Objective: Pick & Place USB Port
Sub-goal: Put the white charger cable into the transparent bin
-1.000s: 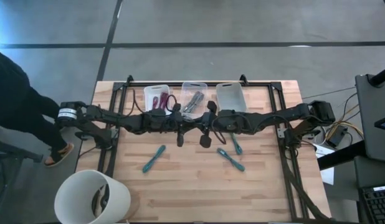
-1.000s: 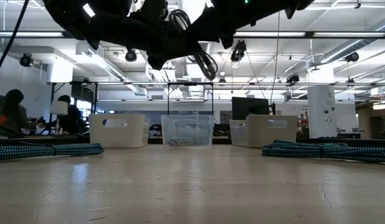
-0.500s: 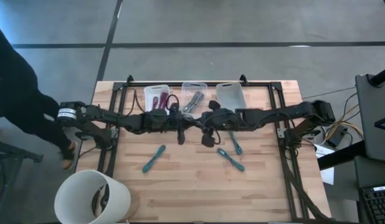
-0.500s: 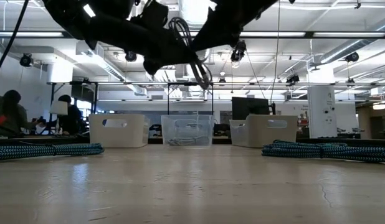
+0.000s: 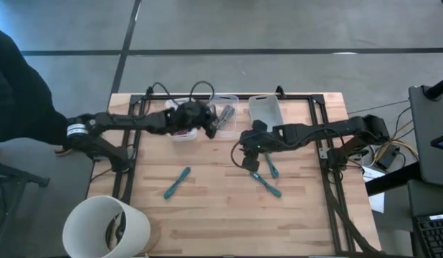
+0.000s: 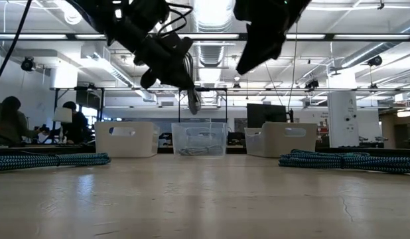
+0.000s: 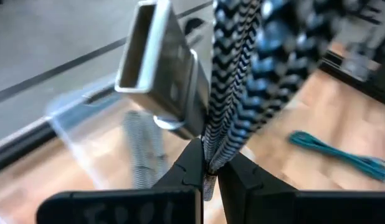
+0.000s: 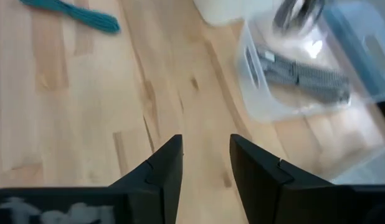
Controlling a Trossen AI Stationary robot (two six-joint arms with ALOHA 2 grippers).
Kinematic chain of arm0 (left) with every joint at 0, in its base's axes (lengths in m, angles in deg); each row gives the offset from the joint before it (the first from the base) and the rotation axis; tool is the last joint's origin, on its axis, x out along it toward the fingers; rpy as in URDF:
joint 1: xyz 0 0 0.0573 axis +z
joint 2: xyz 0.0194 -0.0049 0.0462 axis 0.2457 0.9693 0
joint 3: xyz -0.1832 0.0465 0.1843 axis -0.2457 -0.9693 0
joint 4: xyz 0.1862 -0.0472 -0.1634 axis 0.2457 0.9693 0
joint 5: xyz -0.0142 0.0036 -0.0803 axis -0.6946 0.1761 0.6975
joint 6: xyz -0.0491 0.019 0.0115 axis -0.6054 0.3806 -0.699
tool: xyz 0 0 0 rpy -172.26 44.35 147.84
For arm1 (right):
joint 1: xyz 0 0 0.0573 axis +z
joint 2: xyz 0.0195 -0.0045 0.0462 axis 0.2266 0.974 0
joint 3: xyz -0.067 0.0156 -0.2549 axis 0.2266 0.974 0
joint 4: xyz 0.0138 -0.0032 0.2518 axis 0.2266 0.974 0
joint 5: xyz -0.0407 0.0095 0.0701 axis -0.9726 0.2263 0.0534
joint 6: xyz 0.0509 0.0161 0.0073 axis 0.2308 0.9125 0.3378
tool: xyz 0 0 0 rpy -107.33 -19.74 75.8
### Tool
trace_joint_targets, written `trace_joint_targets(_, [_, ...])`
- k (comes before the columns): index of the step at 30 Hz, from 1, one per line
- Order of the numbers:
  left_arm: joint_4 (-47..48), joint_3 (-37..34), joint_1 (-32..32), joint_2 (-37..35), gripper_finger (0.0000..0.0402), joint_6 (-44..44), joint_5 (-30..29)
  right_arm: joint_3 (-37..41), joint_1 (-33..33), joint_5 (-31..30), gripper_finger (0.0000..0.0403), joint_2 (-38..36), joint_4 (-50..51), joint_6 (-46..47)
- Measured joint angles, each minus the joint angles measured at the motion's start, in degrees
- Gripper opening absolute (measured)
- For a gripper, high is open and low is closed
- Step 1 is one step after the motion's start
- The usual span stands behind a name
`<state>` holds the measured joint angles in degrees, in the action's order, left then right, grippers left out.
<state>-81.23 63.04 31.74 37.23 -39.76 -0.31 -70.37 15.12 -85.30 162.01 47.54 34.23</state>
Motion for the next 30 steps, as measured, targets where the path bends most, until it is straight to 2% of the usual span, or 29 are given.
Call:
trace_joint_targets(4, [4.47, 3.09, 3.96, 0.08, 0.0023, 0.05, 1.18, 3.84, 0.07, -0.09, 0.0123, -0.87, -1.5, 2.94])
trace_joint_targets(7, [4.14, 4.5, 5.91, 1.53, 0.0023, -0.07, 7.18, 6.42, 0.11, -0.01, 0.0123, -0.91, -3.97, 3.33])
trace_joint_targets(11, [4.81, 6.84, 7.1, 6.95, 0.0023, 0.21, 12.23, 7.81, 0.07, 0.02, 0.0127, -0.91, -5.98, 3.37])
trace_joint_targets(14, [7.1, 11.39, 8.2, 12.04, 0.0023, 2.31, 15.52, 7.77, 0.1, 0.03, 0.0131, -0.96, -6.0, 3.36])
trace_joint_targets(16, [11.89, 15.58, 9.2, 15.2, 0.0023, 3.84, 17.17, 7.4, 0.11, 0.05, 0.0132, -1.1, -6.11, 3.35])
trace_joint_targets(23, [35.22, 32.0, 12.27, 25.45, 0.0023, 7.2, 17.13, 7.22, 0.11, 0.03, 0.0124, -1.53, -6.0, 2.89])
trace_joint_targets(26, [37.57, 35.45, 12.51, 29.06, 0.0023, 7.69, 17.39, 7.43, 0.09, 0.02, 0.0121, -1.55, -5.94, 2.67])
trace_joint_targets(30, [38.2, 37.43, 12.98, 32.55, 0.0023, 7.77, 22.34, 7.55, 0.11, 0.02, 0.0123, -1.55, -5.94, 2.67])
